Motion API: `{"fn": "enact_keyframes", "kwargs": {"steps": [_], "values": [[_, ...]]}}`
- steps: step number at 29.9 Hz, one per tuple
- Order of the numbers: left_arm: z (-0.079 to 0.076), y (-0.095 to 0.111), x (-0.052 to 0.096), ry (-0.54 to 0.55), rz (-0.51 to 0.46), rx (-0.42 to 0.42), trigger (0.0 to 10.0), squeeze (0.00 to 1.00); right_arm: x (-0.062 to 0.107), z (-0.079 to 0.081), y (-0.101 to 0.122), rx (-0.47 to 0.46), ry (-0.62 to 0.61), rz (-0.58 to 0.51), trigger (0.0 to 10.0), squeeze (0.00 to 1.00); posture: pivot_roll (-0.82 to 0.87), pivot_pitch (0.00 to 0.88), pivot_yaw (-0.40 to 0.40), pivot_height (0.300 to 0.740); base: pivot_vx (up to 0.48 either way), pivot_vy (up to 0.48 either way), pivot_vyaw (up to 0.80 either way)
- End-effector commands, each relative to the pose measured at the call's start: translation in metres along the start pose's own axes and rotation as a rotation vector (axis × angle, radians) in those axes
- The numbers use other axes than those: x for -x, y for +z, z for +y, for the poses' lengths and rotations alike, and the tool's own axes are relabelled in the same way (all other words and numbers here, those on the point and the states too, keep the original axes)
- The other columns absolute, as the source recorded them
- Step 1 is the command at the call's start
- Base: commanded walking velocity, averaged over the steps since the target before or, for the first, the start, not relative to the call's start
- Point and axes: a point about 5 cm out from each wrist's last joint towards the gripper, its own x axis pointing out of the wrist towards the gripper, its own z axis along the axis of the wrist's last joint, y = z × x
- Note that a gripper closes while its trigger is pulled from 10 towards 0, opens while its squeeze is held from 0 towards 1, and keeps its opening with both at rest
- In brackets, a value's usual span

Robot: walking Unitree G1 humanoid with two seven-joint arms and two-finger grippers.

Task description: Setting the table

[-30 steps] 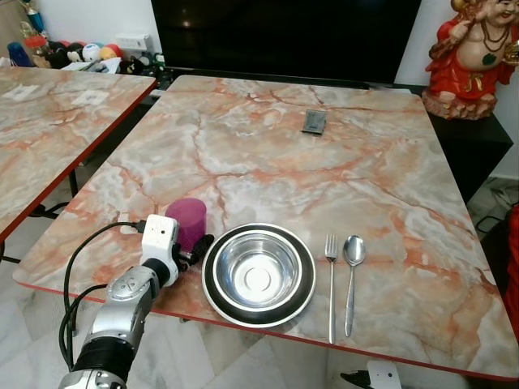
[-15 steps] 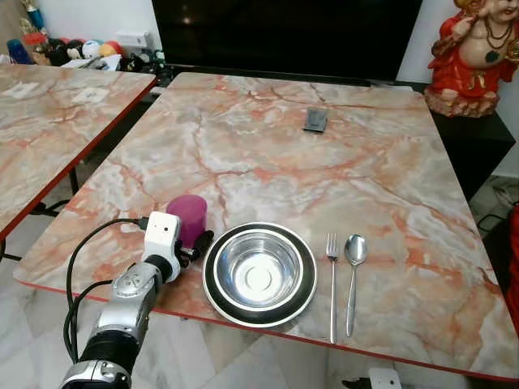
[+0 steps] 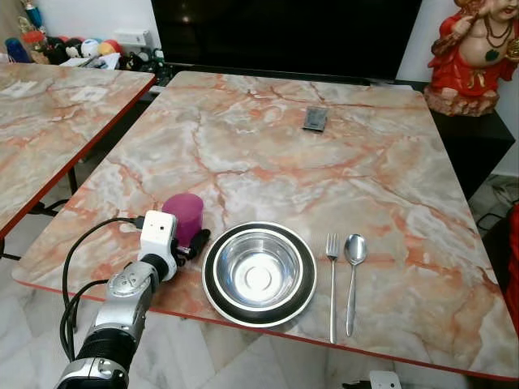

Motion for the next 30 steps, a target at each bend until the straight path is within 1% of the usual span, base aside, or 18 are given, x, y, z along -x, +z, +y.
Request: {"fn": "enact_keyframes", "kwargs": {"steps": [1, 8, 14, 15, 16, 17, 30], "values": [[0.0029, -0.0017, 0.0014, -0.004, 0.01, -0.01, 10.0, 0.29, 0.0011, 0.001, -0.0061, 0.002, 0.005, 0.016, 10.0, 0.0, 0.0, 0.116, 0.007, 0.74, 0.0, 0.0, 0.0], [-0.0001, -0.0034, 0.0016, -0.036, 0.012, -0.004, 10.0, 0.3, 0.0013, 0.001, -0.007, 0.004, 0.006, 0.018, 10.0, 0.0, 0.0, 0.105, 0.008, 0.74, 0.0, 0.0, 0.0], [-0.0057, -0.0053, 0.0013, -0.07, 0.018, 0.009, 10.0, 0.3, 0.0015, 0.0006, -0.0079, 0.009, 0.007, 0.02, 10.0, 0.0, 0.0, 0.1, 0.005, 0.74, 0.0, 0.0, 0.0], [-0.0065, -0.0056, 0.0013, -0.073, 0.018, 0.008, 10.0, 0.35, 0.0015, 0.0003, -0.0082, 0.01, 0.007, 0.021, 10.0, 0.0, 0.0, 0.098, 0.004, 0.74, 0.0, 0.0, 0.0], [-0.0066, -0.0057, 0.0014, -0.073, 0.018, 0.008, 10.0, 0.58, 0.0015, 0.0002, -0.0083, 0.01, 0.007, 0.021, 10.0, 0.0, 0.0, 0.098, 0.004, 0.74, 0.0, 0.0, 0.0], [-0.0067, -0.0057, 0.0015, -0.073, 0.018, 0.007, 10.0, 0.62, 0.0016, 0.0001, -0.0085, 0.011, 0.007, 0.021, 10.0, 0.0, 0.0, 0.097, 0.004, 0.74, 0.0, 0.0, 0.0], [-0.0053, -0.007, 0.0028, -0.07, 0.021, -0.004, 10.0, 0.64, 0.0019, -0.0001, -0.0102, 0.016, 0.007, 0.026, 10.0, 0.0, 0.0, 0.093, 0.004, 0.74, 0.0, 0.0, 0.0]]}}
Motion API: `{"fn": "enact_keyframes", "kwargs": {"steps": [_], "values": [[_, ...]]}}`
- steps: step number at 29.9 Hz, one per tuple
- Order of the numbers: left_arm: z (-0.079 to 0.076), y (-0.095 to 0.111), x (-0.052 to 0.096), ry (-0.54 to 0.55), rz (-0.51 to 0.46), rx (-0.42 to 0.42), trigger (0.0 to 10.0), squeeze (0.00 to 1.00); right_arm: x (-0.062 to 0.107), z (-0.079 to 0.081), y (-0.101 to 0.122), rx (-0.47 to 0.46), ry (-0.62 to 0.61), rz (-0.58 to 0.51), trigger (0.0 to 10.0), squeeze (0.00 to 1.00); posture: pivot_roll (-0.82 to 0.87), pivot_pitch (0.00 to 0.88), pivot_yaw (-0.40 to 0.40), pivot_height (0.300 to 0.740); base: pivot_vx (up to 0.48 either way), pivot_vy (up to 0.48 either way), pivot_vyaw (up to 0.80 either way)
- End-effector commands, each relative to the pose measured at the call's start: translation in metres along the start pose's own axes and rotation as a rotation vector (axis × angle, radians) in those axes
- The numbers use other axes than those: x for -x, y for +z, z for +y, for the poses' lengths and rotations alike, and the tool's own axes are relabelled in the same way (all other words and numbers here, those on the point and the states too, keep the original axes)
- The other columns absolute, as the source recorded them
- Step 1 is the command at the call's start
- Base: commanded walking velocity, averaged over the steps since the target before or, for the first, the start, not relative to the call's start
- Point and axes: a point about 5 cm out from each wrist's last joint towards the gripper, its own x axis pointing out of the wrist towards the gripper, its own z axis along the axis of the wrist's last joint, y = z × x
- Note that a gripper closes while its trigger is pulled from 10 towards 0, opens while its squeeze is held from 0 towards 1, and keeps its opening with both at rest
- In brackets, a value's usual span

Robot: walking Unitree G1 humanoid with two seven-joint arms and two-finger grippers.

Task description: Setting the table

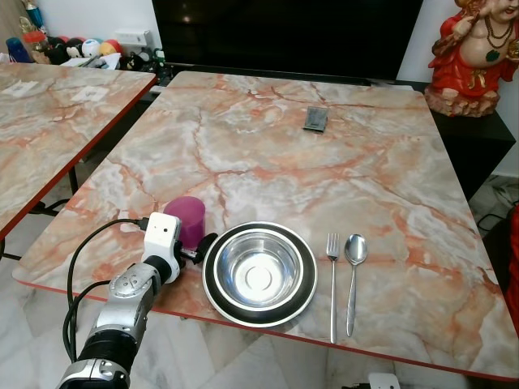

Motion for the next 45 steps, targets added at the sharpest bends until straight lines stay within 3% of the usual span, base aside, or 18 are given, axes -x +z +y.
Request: {"fn": "enact_keyframes", "kwargs": {"steps": [1, 2, 4, 5, 30, 38, 45], "values": [[0.0, -0.005, 0.003, -0.014, 0.017, -0.012, 10.0, 0.62, 0.001, 0.0, -0.006, 0.006, 0.003, 0.016, 10.0, 0.0, 0.0, 0.094, 0.004, 0.74, 0.0, 0.0, 0.0], [0.0, -0.005, 0.003, -0.014, 0.017, -0.012, 10.0, 0.62, 0.001, 0.0, -0.006, 0.006, 0.003, 0.016, 10.0, 0.0, 0.0, 0.094, 0.004, 0.74, 0.0, 0.0, 0.0], [0.0, -0.004, 0.003, -0.011, 0.018, -0.018, 10.0, 0.53, 0.001, 0.001, -0.005, 0.005, 0.003, 0.016, 10.0, 0.0, 0.0, 0.097, 0.002, 0.74, 0.0, 0.0, 0.0], [0.002, -0.005, 0.003, -0.004, 0.02, -0.023, 10.0, 0.0, 0.001, 0.001, -0.005, 0.005, 0.004, 0.015, 10.0, 0.0, 0.01, 0.099, 0.002, 0.74, 0.0, 0.0, 0.0], [0.004, -0.006, 0.015, 0.036, -0.017, -0.025, 10.0, 0.0, 0.0, 0.001, -0.002, 0.006, 0.008, 0.011, 10.0, 0.0, 0.02, 0.117, -0.005, 0.74, 0.0, 0.0, 0.0], [0.007, -0.008, 0.028, 0.056, -0.028, -0.038, 10.0, 0.0, 0.0, 0.001, -0.002, 0.006, 0.009, 0.012, 10.0, 0.0, 0.02, 0.121, -0.005, 0.74, 0.0, 0.0, 0.0], [0.005, -0.001, 0.049, 0.092, -0.089, -0.047, 10.0, 0.0, 0.0, 0.001, -0.003, 0.007, 0.011, 0.013, 10.0, 0.0, 0.02, 0.122, -0.006, 0.74, 0.0, 0.0, 0.0]]}}
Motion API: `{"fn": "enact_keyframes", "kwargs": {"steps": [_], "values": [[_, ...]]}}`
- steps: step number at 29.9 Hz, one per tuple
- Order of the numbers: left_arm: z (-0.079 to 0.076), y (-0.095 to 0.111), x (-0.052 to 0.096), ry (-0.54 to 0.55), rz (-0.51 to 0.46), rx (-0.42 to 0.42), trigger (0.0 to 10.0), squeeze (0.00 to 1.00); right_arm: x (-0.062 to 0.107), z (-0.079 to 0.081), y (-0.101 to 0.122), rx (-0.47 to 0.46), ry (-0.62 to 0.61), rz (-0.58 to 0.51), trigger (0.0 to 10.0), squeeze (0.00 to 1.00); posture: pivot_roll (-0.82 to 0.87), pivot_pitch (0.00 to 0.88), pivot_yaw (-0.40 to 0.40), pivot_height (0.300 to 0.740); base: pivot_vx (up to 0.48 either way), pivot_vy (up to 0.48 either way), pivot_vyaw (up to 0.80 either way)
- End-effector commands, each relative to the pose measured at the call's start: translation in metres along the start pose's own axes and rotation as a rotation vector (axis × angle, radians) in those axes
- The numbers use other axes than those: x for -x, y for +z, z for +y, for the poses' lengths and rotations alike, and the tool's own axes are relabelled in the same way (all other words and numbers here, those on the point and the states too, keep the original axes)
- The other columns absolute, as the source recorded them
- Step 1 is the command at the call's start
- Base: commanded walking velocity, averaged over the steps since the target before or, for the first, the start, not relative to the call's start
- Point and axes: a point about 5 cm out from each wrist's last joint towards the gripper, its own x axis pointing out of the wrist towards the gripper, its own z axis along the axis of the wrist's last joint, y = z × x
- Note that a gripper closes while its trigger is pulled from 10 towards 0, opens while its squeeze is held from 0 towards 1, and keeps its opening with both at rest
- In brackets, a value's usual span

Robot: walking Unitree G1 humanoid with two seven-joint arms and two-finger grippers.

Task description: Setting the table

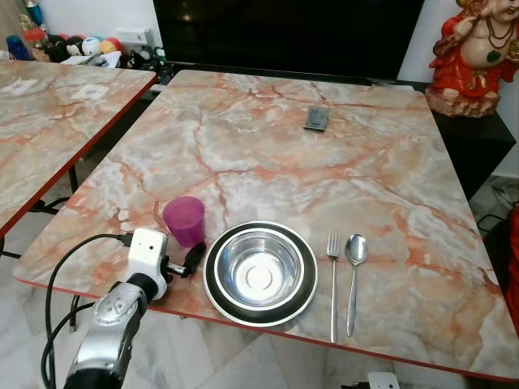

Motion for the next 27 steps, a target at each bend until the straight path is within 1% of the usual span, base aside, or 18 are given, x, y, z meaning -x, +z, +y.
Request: {"fn": "enact_keyframes", "kwargs": {"steps": [1, 2, 4, 6, 7, 9, 10, 14, 15, 16, 19, 20, 22, 23, 24, 26, 27], "values": [[0.003, 0.004, 0.003, 0.016, -0.012, 0.005, 10.0, 0.0, 0.001, 0.0, -0.005, 0.005, 0.001, 0.019, 10.0, 0.0, 0.02, 0.122, -0.006, 0.74, 0.0, 0.0, 0.0], [0.002, 0.005, 0.008, 0.017, -0.019, 0.005, 10.0, 0.0, 0.001, 0.0, -0.005, 0.005, 0.001, 0.019, 10.0, 0.0, 0.02, 0.122, -0.006, 0.74, 0.0, 0.0, 0.0], [0.002, 0.006, 0.012, 0.019, -0.021, 0.006, 10.0, 0.0, 0.001, 0.0, -0.005, 0.004, 0.0, 0.019, 10.0, 0.0, 0.02, 0.122, -0.006, 0.74, 0.0, 0.0, 0.0], [0.004, 0.007, 0.025, 0.019, -0.018, -0.022, 10.0, 0.0, 0.001, 0.0, -0.005, 0.004, 0.0, 0.019, 10.0, 0.0, 0.03, 0.124, -0.009, 0.74, 0.0, 0.0, 0.0], [0.004, 0.007, 0.025, 0.019, -0.018, -0.022, 10.0, 0.0, 0.001, 0.0, -0.005, 0.004, 0.0, 0.019, 10.0, 0.0, 0.03, 0.124, -0.009, 0.74, 0.0, 0.0, 0.0], [0.006, 0.006, 0.032, 0.023, -0.013, -0.032, 10.0, 0.0, 0.001, 0.0, -0.005, 0.004, -0.001, 0.019, 10.0, 0.0, 0.03, 0.123, -0.009, 0.74, 0.0, 0.0, 0.0], [0.01, 0.006, 0.042, 0.051, -0.009, -0.032, 10.0, 0.0, 0.001, 0.0, -0.005, 0.004, -0.001, 0.018, 10.0, 0.0, 0.03, 0.124, -0.01, 0.74, 0.0, 0.0, 0.0], [0.017, 0.003, 0.055, 0.11, 0.002, -0.033, 10.0, 0.0, 0.001, -0.001, -0.004, 0.004, -0.002, 0.018, 10.0, 0.0, 0.04, 0.125, -0.012, 0.74, 0.0, 0.0, 0.0], [0.021, -0.001, 0.062, 0.15, 0.019, -0.037, 10.0, 0.0, 0.001, -0.001, -0.004, 0.004, -0.003, 0.018, 10.0, 0.0, 0.04, 0.124, -0.013, 0.74, 0.0, 0.0, 0.0], [0.022, -0.002, 0.065, 0.161, 0.025, -0.04, 10.0, 0.0, 0.001, -0.001, -0.004, 0.004, -0.003, 0.018, 10.0, 0.0, 0.04, 0.124, -0.013, 0.74, 0.0, 0.0, 0.0], [0.025, -0.01, 0.081, 0.249, 0.035, -0.037, 10.0, 0.0, 0.001, -0.002, -0.004, 0.004, -0.005, 0.018, 10.0, 0.0, 0.04, 0.124, -0.014, 0.74, 0.0, 0.0, 0.0], [0.027, -0.013, 0.086, 0.285, 0.035, -0.042, 10.0, 0.0, 0.001, -0.002, -0.004, 0.005, -0.005, 0.019, 10.0, 0.0, 0.04, 0.124, -0.014, 0.74, 0.0, 0.0, 0.0], [0.034, -0.017, 0.096, 0.384, 0.034, -0.083, 10.0, 0.0, 0.001, -0.002, -0.004, 0.006, -0.006, 0.019, 10.0, 0.0, 0.04, 0.124, -0.014, 0.74, 0.0, 0.0, 0.0], [0.042, -0.018, 0.105, 0.474, 0.027, -0.119, 10.0, 0.0, 0.001, -0.002, -0.004, 0.007, -0.008, 0.019, 10.0, 0.0, 0.05, 0.125, -0.017, 0.74, 0.0, 0.0, 0.0], [0.056, -0.02, 0.116, 0.602, 0.028, -0.155, 10.0, 0.0, 0.001, -0.002, -0.004, 0.007, -0.009, 0.018, 10.0, 0.0, 0.05, 0.125, -0.017, 0.74, 0.0, 0.0, 0.0], [0.068, -0.022, 0.125, 0.698, 0.038, -0.183, 10.0, 0.0, 0.001, -0.002, -0.004, 0.007, -0.009, 0.018, 10.0, 0.0, 0.05, 0.123, -0.02, 0.74, 0.0, 0.0, 0.0], [0.076, -0.025, 0.134, 0.78, 0.052, -0.195, 10.0, 0.0, 0.001, -0.002, -0.004, 0.007, -0.009, 0.018, 10.0, 0.0, 0.05, 0.123, -0.02, 0.74, 0.0, 0.0, 0.0]]}}
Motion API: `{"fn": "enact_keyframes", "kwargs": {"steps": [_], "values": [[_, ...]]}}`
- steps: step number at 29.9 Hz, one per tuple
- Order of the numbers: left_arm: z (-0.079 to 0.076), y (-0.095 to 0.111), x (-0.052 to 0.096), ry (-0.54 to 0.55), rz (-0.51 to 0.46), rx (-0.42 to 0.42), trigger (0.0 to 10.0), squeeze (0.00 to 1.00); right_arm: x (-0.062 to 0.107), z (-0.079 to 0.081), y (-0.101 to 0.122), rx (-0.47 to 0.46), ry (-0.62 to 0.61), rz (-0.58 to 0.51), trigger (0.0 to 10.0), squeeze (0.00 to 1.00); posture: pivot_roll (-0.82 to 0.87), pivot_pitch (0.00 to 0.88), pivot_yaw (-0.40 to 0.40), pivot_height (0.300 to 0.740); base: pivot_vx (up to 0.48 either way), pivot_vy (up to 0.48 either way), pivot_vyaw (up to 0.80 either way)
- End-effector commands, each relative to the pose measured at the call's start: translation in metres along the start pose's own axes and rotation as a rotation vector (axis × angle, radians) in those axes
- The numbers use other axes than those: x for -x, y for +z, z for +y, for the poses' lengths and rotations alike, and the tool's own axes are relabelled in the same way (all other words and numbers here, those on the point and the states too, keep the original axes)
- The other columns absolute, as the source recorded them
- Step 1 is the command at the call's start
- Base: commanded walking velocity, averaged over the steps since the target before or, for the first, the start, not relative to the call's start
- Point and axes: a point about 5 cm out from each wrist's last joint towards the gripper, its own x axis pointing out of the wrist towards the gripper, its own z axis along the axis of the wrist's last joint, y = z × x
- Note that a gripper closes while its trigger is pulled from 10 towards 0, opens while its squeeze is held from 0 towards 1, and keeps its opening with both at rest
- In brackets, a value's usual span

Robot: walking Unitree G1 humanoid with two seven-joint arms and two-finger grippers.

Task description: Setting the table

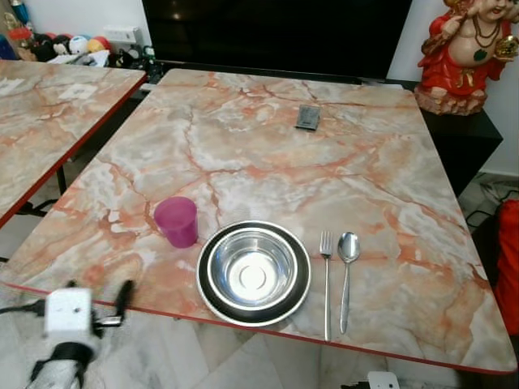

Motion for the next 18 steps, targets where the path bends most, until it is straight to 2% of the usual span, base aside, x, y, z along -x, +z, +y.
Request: {"fn": "enact_keyframes", "kwargs": {"steps": [1, 4, 6, 8, 10, 12, 13, 15, 18], "values": [[0.017, -0.01, 0.004, 0.113, 0.033, -0.041, 10.0, 0.0, 0.001, -0.002, -0.005, 0.006, -0.006, 0.019, 10.0, 0.0, 0.05, 0.122, -0.019, 0.74, 0.0, 0.0, 0.0], [0.038, -0.03, 0.011, 0.253, 0.122, -0.1, 10.0, 0.0, 0.001, -0.001, -0.005, 0.004, -0.007, 0.019, 10.0, 0.0, 0.04, 0.121, -0.017, 0.74, 0.0, 0.0, 0.0], [0.043, -0.043, 0.016, 0.29, 0.182, -0.113, 10.0, 0.0, 0.001, -0.001, -0.005, 0.002, -0.007, 0.019, 10.0, 0.0, 0.04, 0.121, -0.017, 0.74, 0.0, 0.0, 0.0], [0.041, -0.062, 0.021, 0.278, 0.276, -0.103, 10.0, 0.0, 0.001, -0.001, -0.005, 0.001, -0.008, 0.02, 10.0, 0.0, 0.04, 0.122, -0.018, 0.74, 0.0, 0.0, 0.0], [0.02, -0.095, 0.026, 0.115, 0.478, -0.111, 10.0, 0.0, 0.001, -0.001, -0.005, -0.001, -0.009, 0.02, 10.0, 0.0, 0.04, 0.119, -0.019, 0.74, 0.0, 0.0, 0.0], [0.009, -0.1, 0.026, 0.042, 0.482, -0.113, 10.0, 0.0, 0.001, -0.001, -0.005, -0.002, -0.01, 0.02, 10.0, 0.0, 0.04, 0.115, -0.017, 0.74, 0.0, 0.0, 0.0], [-0.013, -0.102, 0.025, -0.134, 0.468, -0.201, 10.0, 0.0, 0.001, -0.001, -0.005, -0.004, -0.011, 0.02, 10.0, 0.0, 0.03, 0.113, -0.018, 0.74, 0.0, 0.0, 0.0], [-0.041, -0.106, 0.027, -0.319, 0.464, -0.242, 10.0, 0.0, 0.001, 0.0, -0.005, -0.008, -0.014, 0.021, 10.0, 0.0, 0.03, 0.105, -0.006, 0.74, 0.0, 0.0, 0.0], [-0.063, -0.111, 0.029, -0.408, 0.527, -0.169, 10.0, 0.0, 0.001, 0.0, -0.005, -0.025, -0.02, 0.019, 10.0, 0.0, 0.02, 0.097, 0.007, 0.74, 0.0, 0.0, 0.0]]}}
